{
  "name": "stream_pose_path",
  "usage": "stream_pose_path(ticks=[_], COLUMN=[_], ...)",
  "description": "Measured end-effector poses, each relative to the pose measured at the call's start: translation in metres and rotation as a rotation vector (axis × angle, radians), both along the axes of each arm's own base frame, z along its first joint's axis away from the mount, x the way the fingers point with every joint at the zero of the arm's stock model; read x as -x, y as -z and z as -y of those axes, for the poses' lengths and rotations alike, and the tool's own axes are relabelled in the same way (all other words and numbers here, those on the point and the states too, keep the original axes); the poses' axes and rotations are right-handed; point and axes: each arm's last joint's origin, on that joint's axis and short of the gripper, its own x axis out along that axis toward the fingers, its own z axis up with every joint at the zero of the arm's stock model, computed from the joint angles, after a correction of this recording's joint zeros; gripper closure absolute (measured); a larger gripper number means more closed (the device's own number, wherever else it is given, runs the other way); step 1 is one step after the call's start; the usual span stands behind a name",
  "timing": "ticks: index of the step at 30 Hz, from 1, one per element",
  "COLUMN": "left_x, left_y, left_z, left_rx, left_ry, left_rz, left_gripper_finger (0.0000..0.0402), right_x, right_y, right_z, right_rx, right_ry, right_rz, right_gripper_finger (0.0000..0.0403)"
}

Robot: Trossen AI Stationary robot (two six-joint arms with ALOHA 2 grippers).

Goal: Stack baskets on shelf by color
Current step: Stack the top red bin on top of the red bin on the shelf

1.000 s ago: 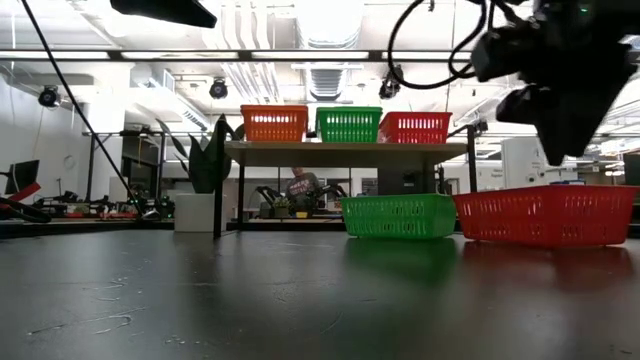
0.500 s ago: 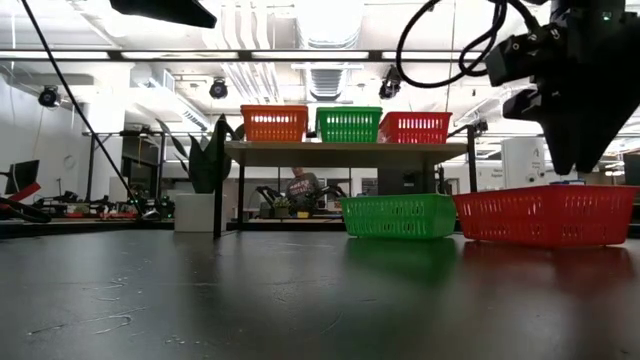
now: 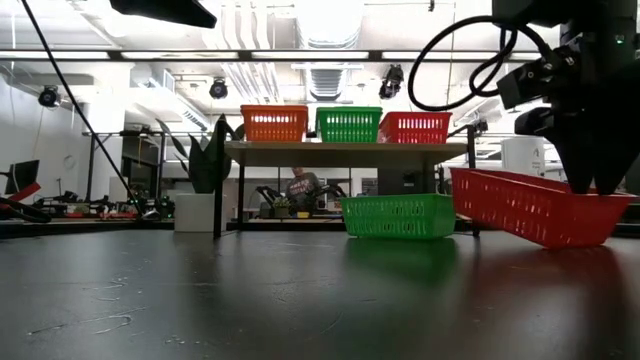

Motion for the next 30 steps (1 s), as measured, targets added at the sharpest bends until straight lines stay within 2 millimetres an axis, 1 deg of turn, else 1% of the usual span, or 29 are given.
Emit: stream_pose_path(ticks=[5,9,17,30], left_x=[0.0,0.0,0.0,0.0], left_y=[0.0,0.0,0.0,0.0], left_z=[0.0,0.0,0.0,0.0], left_rx=[0.0,0.0,-0.001,-0.001], left_ry=[0.0,0.0,0.0,0.0], left_rz=[0.0,0.0,0.0,-0.001], left_gripper_finger=[0.0402,0.0402,0.0402,0.0402], right_x=[0.0,0.0,-0.006,-0.005], right_y=[0.0,-0.001,-0.013,-0.013], right_z=[0.0,0.0,-0.002,-0.003], right_rx=[-0.001,0.001,-0.008,-0.065], right_ry=[0.004,0.004,0.0,-0.001], right_rz=[0.002,-0.006,0.02,0.001], right_gripper_finger=[0.0272,0.0271,0.0257,0.0257])
